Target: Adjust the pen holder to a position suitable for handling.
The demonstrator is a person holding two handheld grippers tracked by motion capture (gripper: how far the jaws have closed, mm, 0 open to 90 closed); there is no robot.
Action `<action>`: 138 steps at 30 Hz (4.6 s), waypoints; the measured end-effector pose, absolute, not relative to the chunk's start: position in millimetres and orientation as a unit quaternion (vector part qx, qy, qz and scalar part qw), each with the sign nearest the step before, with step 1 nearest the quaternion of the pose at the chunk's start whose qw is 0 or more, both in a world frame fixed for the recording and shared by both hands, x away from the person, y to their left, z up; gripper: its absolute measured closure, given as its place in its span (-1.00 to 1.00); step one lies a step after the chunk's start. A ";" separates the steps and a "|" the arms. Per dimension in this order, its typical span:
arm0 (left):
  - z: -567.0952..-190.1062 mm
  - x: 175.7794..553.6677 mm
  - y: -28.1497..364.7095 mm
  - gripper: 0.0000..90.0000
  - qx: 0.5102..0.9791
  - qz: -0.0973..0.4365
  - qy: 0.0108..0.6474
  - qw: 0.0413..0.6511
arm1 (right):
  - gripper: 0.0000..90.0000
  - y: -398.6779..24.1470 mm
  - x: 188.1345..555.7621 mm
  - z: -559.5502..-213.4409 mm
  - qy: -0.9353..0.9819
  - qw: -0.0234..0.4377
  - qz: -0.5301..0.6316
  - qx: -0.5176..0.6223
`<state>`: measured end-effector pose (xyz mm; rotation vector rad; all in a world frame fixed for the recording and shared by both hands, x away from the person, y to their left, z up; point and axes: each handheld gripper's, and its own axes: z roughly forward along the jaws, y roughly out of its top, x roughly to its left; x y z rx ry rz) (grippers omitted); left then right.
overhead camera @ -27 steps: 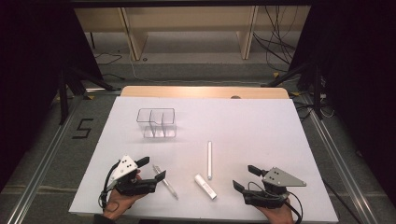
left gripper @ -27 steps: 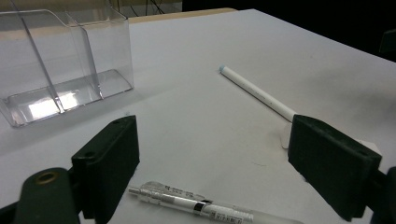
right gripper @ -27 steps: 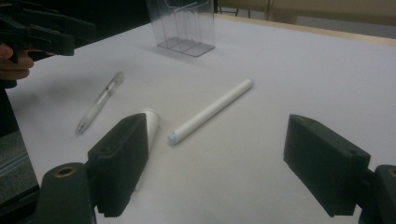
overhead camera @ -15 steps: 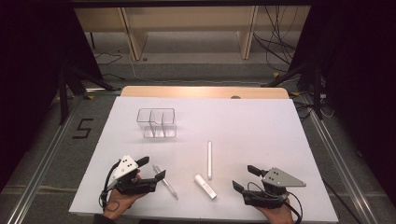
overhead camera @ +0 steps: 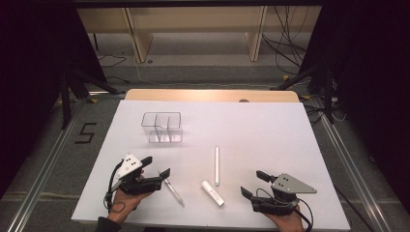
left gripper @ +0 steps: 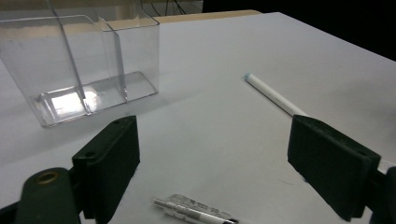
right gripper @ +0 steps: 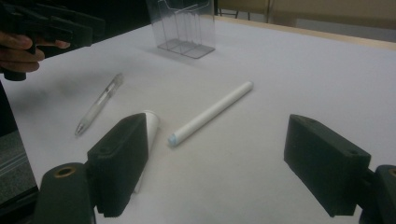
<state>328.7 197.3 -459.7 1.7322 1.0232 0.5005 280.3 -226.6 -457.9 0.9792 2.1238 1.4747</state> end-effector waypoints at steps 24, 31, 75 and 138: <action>-446.2 388.7 239.2 -0.07 0.656 0.255 0.550 0.450 | -0.49 -227.5 281.4 -457.7 0.753 0.190 0.525 0.347; -448.6 403.0 246.0 0.23 0.649 0.264 0.563 0.438 | -0.49 -226.5 281.5 -458.1 0.754 0.189 0.524 0.347; -459.4 469.5 261.9 0.98 0.656 0.234 0.573 0.431 | -0.49 -225.0 281.8 -459.1 0.757 0.187 0.522 0.345; -459.4 499.7 160.1 0.98 0.680 0.198 0.545 0.449 | -0.49 -223.8 281.4 -458.7 0.760 0.184 0.522 0.341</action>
